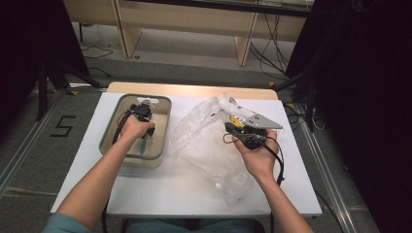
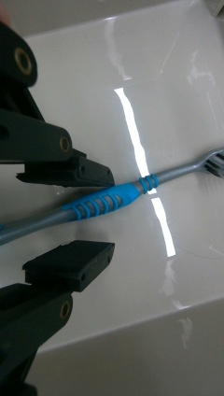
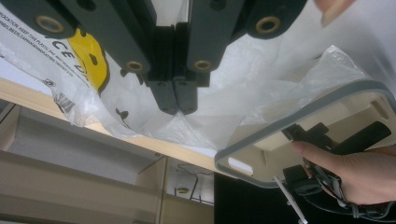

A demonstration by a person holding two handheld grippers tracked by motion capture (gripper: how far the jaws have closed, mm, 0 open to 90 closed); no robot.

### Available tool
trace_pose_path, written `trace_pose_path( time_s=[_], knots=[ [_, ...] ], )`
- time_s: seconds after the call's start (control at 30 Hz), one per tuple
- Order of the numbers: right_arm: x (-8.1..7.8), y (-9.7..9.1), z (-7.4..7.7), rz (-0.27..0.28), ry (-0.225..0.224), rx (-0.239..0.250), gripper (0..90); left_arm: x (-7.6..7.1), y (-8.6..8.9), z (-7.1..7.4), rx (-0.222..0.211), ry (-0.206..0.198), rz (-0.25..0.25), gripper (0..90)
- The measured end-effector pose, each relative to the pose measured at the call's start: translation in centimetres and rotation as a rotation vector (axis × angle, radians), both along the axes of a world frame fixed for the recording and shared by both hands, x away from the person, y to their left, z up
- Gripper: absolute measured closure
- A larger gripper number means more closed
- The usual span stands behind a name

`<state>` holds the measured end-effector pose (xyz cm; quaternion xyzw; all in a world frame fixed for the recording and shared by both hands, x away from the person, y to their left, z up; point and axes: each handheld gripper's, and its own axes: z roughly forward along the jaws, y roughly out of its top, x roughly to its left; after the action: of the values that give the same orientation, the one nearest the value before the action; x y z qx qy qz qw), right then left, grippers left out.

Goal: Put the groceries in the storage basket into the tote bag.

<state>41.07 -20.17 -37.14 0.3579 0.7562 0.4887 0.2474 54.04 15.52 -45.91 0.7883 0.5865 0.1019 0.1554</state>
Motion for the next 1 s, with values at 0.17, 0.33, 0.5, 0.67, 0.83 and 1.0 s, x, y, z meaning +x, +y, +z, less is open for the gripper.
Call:
trace_pose_path(
  time_s=[0.17, 0.33, 0.5, 0.67, 0.83, 1.0],
  knots=[
    [-0.02, 0.0, 0.02, 0.0, -0.001, 0.0, 90.0, 0.07, -0.16, 0.01, 0.017, 0.006, -0.002, 62.7],
    [-0.01, -0.01, 0.01, 0.001, -0.001, 0.0, 90.0, 0.23, -0.07, 0.05, 0.021, 0.019, 0.001, 66.3],
    [-0.01, 0.02, -0.01, -0.001, 0.001, -0.001, 90.0, 0.24, 0.04, 0.06, 0.022, 0.024, 0.0, 69.7],
    [-0.04, 0.06, -0.04, 0.002, 0.002, -0.003, 90.0, 0.31, 0.29, 0.05, 0.018, 0.026, 0.003, 74.1],
    [0.0, 0.0, -0.04, -0.001, 0.001, -0.001, 90.0, 0.27, 0.27, 0.05, 0.029, 0.022, -0.006, 76.8],
    [0.0, 0.1, -0.08, 0.001, 0.004, 0.0, 90.0, 0.25, 0.36, 0.08, 0.024, 0.027, -0.01, 80.5]
  ],
)
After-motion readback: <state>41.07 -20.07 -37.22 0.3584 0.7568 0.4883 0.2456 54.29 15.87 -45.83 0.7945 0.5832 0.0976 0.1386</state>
